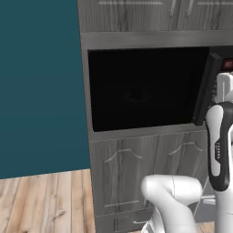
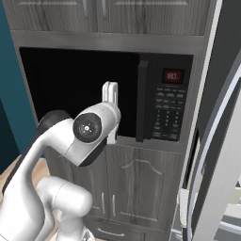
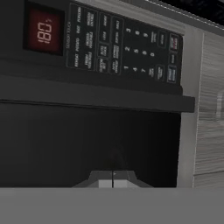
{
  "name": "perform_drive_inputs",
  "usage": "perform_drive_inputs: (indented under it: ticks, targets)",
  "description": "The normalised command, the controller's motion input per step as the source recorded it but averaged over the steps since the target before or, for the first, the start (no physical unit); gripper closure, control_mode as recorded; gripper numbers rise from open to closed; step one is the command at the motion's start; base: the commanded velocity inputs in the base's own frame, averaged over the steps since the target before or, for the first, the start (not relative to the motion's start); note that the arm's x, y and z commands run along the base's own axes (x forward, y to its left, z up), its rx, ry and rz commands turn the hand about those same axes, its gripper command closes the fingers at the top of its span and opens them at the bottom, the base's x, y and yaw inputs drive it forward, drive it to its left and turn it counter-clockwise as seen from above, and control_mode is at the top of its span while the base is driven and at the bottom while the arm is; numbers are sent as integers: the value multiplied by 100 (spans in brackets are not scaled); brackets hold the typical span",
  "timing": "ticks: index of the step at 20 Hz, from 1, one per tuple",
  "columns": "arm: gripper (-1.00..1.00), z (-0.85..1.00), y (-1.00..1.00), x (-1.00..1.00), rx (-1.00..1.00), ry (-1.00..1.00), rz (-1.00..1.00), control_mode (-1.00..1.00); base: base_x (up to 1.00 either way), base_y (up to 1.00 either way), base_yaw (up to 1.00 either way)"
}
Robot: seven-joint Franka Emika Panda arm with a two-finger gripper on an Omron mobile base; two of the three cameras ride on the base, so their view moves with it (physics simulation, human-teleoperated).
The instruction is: Transport the steak from the fridge to the microwave and turn on the microwave.
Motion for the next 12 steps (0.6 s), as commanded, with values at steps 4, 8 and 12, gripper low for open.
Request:
perform_drive_inputs:
  ticks: [4, 8, 12]
  targets:
    - [100, -14, -14, -15, 6, 0, -4, -100, 0, 0, 0]
    - [100, -26, -11, -13, 3, 0, -2, -100, 0, 0, 0]
    - [100, -31, -7, -5, 1, -2, -1, -100, 0, 0, 0]
